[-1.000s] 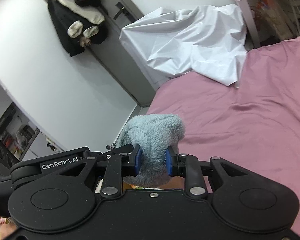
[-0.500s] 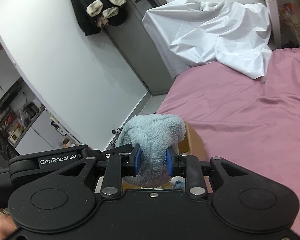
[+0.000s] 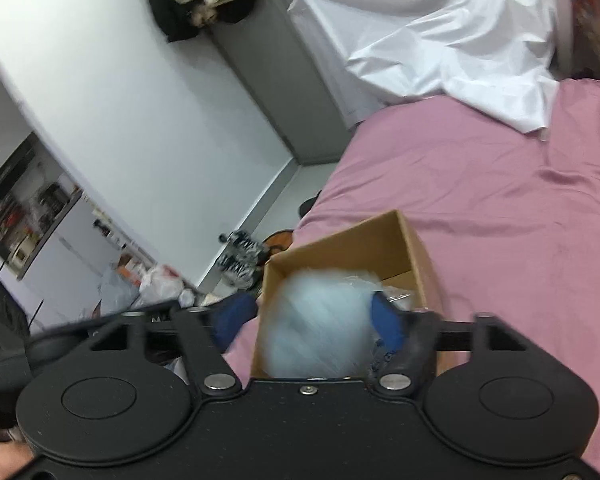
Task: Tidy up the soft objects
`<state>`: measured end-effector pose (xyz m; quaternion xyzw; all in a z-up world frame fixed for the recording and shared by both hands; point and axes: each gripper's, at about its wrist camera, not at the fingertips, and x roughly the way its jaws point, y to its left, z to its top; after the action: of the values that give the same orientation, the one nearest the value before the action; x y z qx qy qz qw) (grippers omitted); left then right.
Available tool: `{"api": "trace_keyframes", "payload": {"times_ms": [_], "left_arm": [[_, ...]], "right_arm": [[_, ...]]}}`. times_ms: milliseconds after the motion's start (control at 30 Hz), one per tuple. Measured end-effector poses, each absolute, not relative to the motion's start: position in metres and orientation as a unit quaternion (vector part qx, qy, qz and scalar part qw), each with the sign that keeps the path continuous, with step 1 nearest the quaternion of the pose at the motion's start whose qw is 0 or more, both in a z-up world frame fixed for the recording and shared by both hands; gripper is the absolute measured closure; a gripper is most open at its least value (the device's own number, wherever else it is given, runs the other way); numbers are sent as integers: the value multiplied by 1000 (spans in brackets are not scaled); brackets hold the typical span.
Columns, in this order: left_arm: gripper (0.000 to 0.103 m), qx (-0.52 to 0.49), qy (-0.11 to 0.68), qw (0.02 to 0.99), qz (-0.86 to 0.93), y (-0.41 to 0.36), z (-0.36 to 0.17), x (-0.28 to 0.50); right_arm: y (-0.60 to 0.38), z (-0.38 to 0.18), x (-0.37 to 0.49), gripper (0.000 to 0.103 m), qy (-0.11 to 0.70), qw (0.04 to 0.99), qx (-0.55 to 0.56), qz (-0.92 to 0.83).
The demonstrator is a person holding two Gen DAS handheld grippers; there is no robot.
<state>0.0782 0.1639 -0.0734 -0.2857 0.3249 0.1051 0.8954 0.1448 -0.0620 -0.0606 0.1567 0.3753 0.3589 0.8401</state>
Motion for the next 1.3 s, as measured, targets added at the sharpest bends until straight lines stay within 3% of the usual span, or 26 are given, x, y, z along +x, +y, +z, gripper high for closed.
{"api": "trace_keyframes", "payload": {"times_ms": [133, 233, 433, 800, 1300], "left_arm": [[43, -286, 323, 895, 114, 165, -69, 73], [30, -271, 321, 899, 120, 158, -62, 68], [19, -251, 329, 902, 122, 144, -52, 61], [13, -209, 342, 908, 123, 115, -27, 41], [4, -134, 314, 928, 149, 80, 13, 15]], "right_arm": [[-73, -55, 142, 21, 376, 846, 159, 343], [-81, -52, 140, 16, 373, 850, 158, 338], [-97, -46, 135, 12, 374, 854, 137, 335], [-134, -24, 122, 0, 351, 857, 106, 362], [-192, 1, 107, 0, 322, 864, 85, 378]]}}
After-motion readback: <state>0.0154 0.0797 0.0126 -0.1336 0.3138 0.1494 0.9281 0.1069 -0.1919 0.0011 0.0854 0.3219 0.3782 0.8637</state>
